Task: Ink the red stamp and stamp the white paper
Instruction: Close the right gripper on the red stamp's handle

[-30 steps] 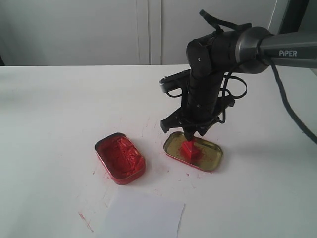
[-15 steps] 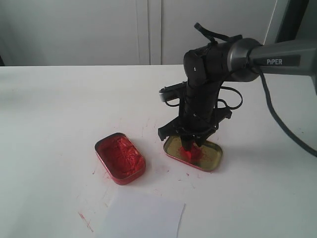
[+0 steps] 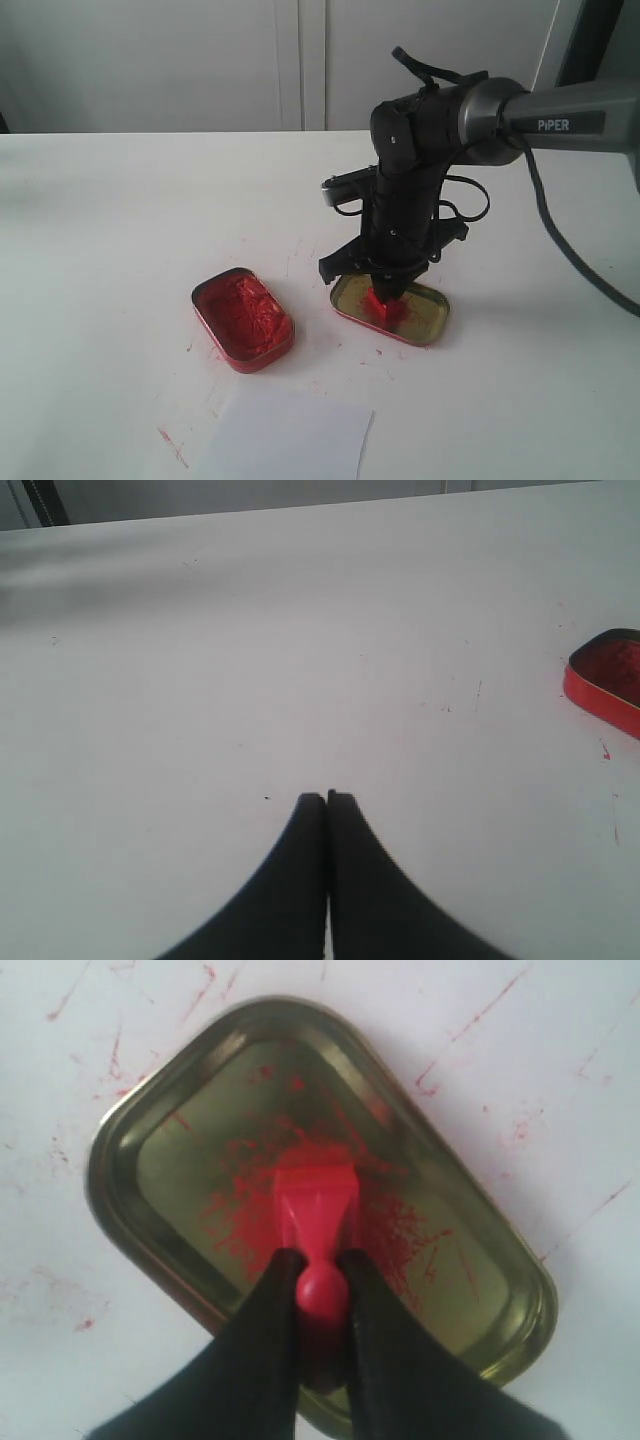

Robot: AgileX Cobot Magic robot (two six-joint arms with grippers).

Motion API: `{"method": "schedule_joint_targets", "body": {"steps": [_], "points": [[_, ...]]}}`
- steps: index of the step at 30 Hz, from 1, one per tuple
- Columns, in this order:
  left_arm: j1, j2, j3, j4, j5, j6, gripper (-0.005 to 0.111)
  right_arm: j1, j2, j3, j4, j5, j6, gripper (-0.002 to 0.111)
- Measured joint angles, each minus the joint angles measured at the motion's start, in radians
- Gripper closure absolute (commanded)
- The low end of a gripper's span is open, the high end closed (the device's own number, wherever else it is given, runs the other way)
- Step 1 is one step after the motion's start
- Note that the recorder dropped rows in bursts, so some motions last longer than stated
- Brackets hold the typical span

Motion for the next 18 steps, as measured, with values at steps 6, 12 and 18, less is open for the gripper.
{"method": "schedule_joint_targets", "body": {"steps": [6,12,18], "points": [[0.000,0.000,0.000,0.000,0.000,0.000,0.107,0.000,0.000,0.000,0.000,0.000,0.001,0.108],[0.000,0.000,0.000,0.000,0.000,0.000,0.107,0.000,-0.005,0.000,0.000,0.000,0.018,0.108],[0.000,0.000,0.000,0.000,0.000,0.000,0.107,0.000,-0.050,0.000,0.000,-0.008,0.024,0.108]]}}
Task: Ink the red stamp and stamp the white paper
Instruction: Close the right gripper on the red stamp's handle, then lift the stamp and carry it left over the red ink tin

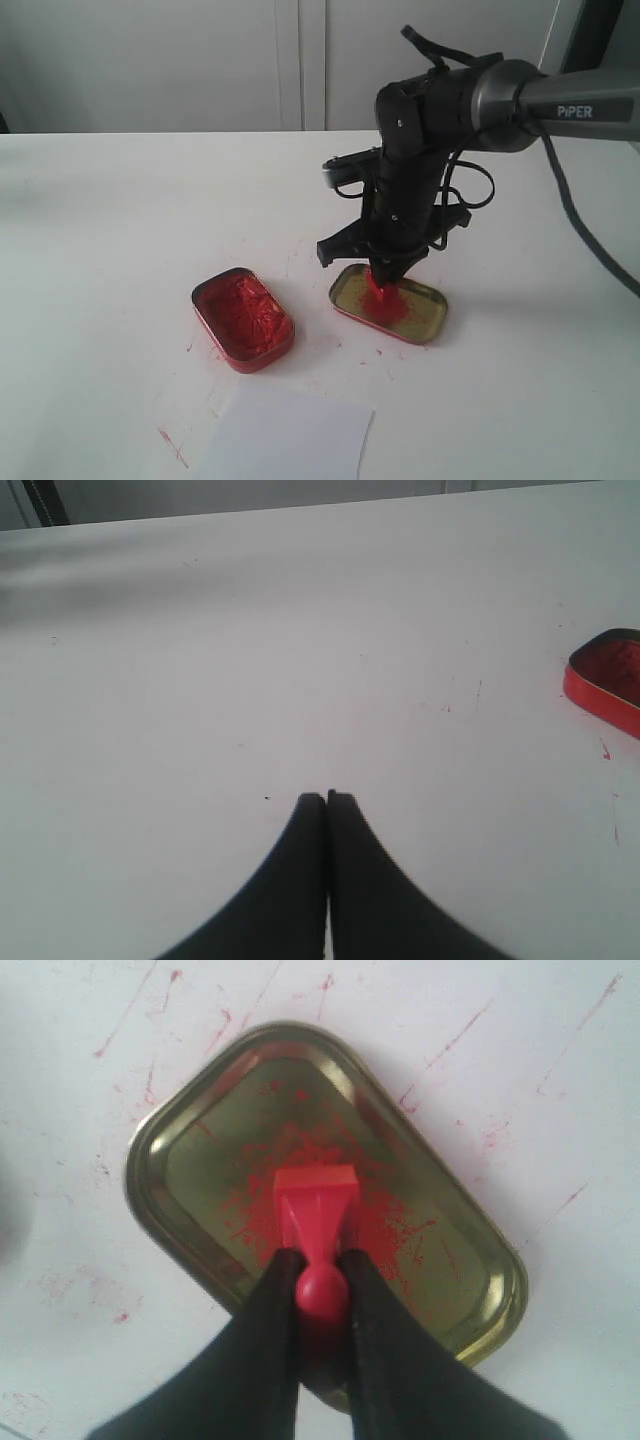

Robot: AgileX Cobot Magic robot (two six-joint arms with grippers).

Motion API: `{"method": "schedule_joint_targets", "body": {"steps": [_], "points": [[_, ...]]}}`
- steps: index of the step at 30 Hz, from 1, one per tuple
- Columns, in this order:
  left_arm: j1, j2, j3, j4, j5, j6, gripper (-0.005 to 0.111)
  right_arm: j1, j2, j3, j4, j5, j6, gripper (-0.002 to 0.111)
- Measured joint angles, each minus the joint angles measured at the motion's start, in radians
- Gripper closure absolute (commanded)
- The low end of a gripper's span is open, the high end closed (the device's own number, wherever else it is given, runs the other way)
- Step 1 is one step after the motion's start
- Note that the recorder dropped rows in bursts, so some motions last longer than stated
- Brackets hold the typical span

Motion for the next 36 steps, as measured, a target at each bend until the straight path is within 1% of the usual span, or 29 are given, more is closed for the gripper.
{"method": "schedule_joint_targets", "body": {"steps": [6,11,16,25,32,36], "points": [[0.000,0.000,0.000,0.000,0.000,0.000,0.107,0.000,-0.027,0.000,0.004,-0.002,0.002,0.108],[0.000,0.000,0.000,0.000,0.000,0.000,0.107,0.000,-0.033,0.000,0.058,-0.013,0.002,0.108],[0.000,0.000,0.000,0.000,0.000,0.000,0.107,0.023,-0.044,0.000,0.074,-0.042,0.002,0.108],[0.000,0.000,0.000,0.000,0.000,0.000,0.107,0.115,-0.052,-0.006,0.076,-0.049,0.004,0.108],[0.000,0.000,0.000,0.000,0.000,0.000,0.107,0.186,-0.053,-0.092,0.074,-0.041,0.035,0.108],[0.000,0.000,0.000,0.000,0.000,0.000,0.107,0.224,-0.038,-0.153,0.044,0.012,0.051,0.108]]}}
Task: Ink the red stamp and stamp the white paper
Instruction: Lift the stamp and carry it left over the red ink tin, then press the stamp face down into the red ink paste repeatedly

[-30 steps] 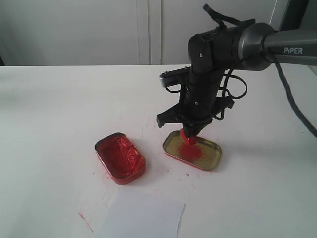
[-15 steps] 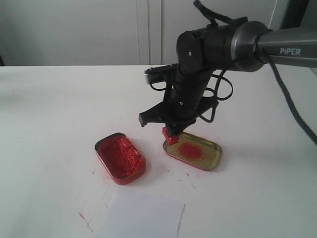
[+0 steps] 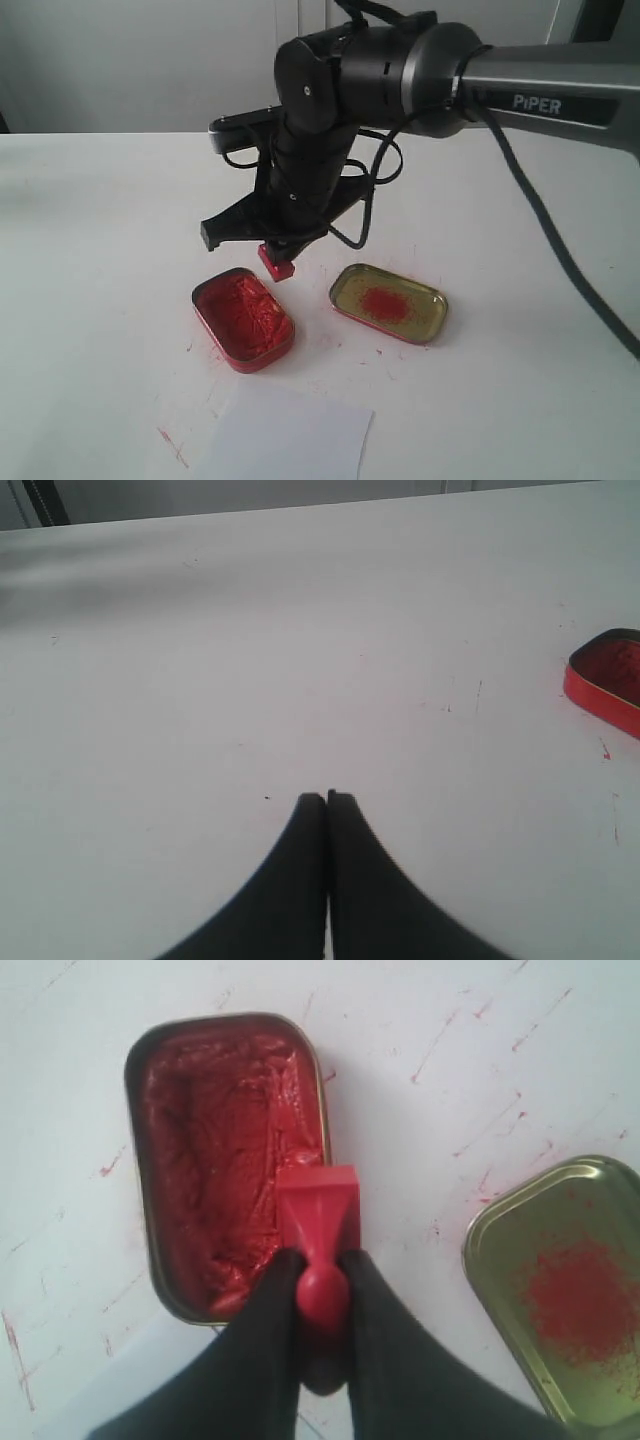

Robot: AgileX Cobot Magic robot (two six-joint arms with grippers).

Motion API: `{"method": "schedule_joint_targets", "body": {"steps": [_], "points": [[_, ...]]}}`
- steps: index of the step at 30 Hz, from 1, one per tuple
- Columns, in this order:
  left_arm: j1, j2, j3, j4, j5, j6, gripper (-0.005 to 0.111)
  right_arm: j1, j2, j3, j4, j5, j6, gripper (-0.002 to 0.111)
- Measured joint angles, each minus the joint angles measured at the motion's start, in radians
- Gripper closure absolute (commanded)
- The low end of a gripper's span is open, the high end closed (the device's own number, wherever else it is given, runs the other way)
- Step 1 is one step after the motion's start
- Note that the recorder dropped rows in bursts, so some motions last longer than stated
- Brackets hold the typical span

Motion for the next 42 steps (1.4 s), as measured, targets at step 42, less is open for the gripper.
{"method": "schedule_joint_targets", "body": {"steps": [42], "points": [[0.000,0.000,0.000,0.000,0.000,0.000,0.107,0.116,0.347,-0.384,-0.130,0.174,0.084,0.108]]}}
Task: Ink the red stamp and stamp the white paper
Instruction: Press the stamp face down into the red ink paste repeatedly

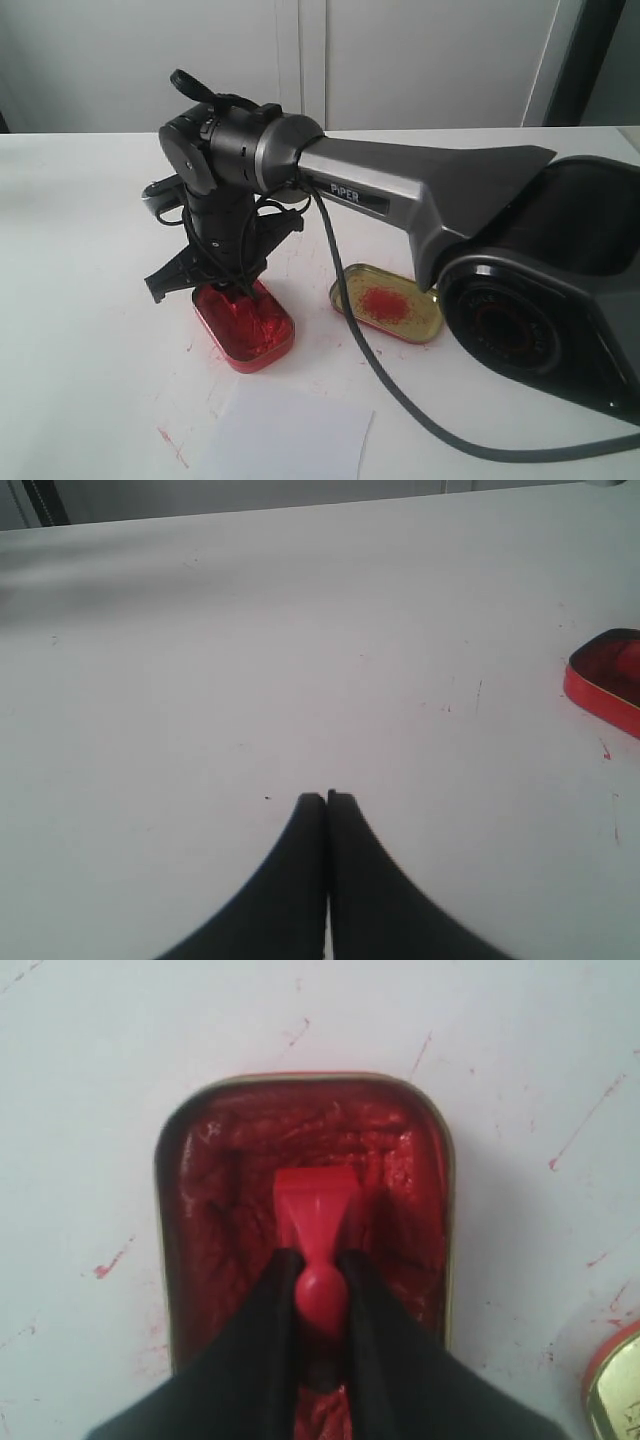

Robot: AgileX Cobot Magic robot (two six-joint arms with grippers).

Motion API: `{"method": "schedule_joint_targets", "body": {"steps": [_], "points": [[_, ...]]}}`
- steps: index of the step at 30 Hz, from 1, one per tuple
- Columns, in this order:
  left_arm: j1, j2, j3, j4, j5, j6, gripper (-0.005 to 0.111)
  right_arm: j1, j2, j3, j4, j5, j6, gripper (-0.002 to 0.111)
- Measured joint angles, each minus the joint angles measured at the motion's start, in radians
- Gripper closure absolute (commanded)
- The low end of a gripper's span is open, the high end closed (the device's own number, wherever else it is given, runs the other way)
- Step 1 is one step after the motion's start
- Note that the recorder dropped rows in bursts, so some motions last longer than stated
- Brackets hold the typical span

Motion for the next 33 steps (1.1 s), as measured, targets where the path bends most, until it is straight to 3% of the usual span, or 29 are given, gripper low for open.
{"method": "schedule_joint_targets", "body": {"steps": [33], "points": [[0.000,0.000,0.000,0.000,0.000,0.000,0.107,0.000,0.087,-0.040,0.009,0.050,0.001,0.108]]}}
